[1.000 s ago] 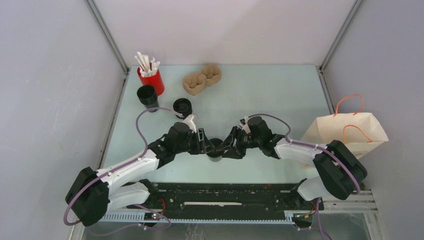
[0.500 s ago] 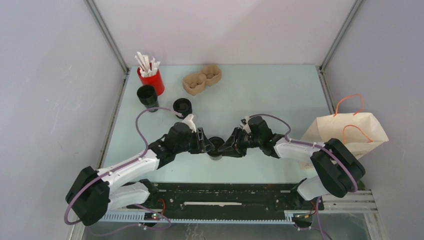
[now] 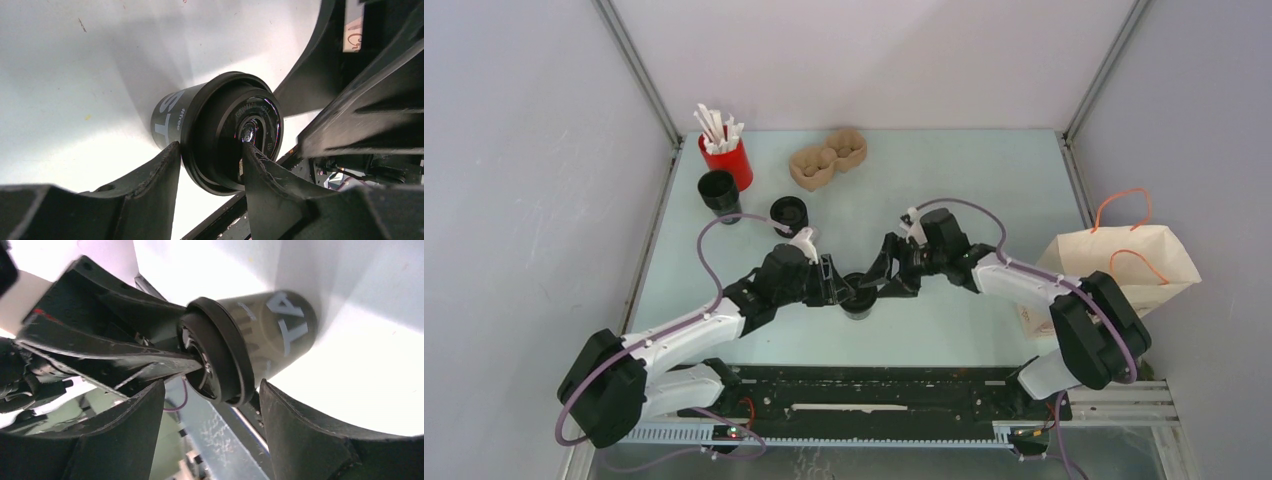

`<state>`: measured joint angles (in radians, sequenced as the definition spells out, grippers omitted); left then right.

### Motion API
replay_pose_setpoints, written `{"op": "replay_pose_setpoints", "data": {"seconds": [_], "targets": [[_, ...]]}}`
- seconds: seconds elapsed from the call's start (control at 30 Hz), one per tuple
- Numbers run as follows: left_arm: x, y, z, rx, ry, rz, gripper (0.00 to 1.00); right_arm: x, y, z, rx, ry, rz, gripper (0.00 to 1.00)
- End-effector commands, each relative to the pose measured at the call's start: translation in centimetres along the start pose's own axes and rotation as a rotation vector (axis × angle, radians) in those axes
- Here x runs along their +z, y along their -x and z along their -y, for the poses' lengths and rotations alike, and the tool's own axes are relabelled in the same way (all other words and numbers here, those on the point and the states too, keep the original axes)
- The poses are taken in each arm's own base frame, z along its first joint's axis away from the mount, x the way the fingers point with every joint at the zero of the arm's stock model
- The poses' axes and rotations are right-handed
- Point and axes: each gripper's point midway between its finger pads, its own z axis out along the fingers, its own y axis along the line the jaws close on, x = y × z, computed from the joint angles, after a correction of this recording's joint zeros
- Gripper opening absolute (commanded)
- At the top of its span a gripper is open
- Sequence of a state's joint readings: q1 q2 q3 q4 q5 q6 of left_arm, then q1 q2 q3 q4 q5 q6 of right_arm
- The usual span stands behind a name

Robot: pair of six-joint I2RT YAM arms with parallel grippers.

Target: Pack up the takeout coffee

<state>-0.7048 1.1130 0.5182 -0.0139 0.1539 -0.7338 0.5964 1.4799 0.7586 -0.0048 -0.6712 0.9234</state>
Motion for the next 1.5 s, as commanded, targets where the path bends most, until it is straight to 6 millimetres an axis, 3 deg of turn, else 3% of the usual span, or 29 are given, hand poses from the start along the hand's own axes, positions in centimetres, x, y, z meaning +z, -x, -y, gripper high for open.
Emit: {"op": "replay_pose_setpoints", "data": {"seconds": [0.0,0.27,0.33,0.53,0.8,0.93,1.13,1.4,1.47], "targets": [[0.0,-3.7,-3.8,0.028,0.136,-0.13,0.52,-1.6,1.5,-0.1,-0.23,-0.017,-0.019,0.78],[0.0,-3.9,-3.9,0.023,0.138,-0.135,0.52,0.3,1.7,0.0,-0.244,0.043,-0.146,0.67],[0.0,-4.0,-4.0,0.022,0.14,-0.136,0.52,0.5,1.5,0.5,-0.24,0.042,-0.163,0.62],[0.0,-4.4,-4.3,0.015,0.143,-0.141,0.52,0.6,1.3,1.6,-0.232,0.051,-0.168,0.62],[0.1,-5.6,-5.3,-0.004,0.157,-0.154,0.51,1.3,1.1,3.8,-0.207,0.081,-0.151,0.49],[0.3,-7.1,-6.7,-0.025,0.179,-0.174,0.5,2.1,1.0,6.4,-0.135,0.05,-0.156,0.4],[0.7,-9.3,-8.3,-0.064,0.195,-0.205,0.48,3.5,0.2,10.0,-0.02,-0.1,-0.162,0.41],[0.4,-10.4,-9.8,-0.087,0.225,-0.197,0.47,4.1,-1.9,17.3,0.044,-0.398,-0.121,0.4],[0.3,-11.0,-10.3,-0.093,0.236,-0.206,0.47,4.3,-2.6,18.0,0.046,-0.433,-0.135,0.37]]}}
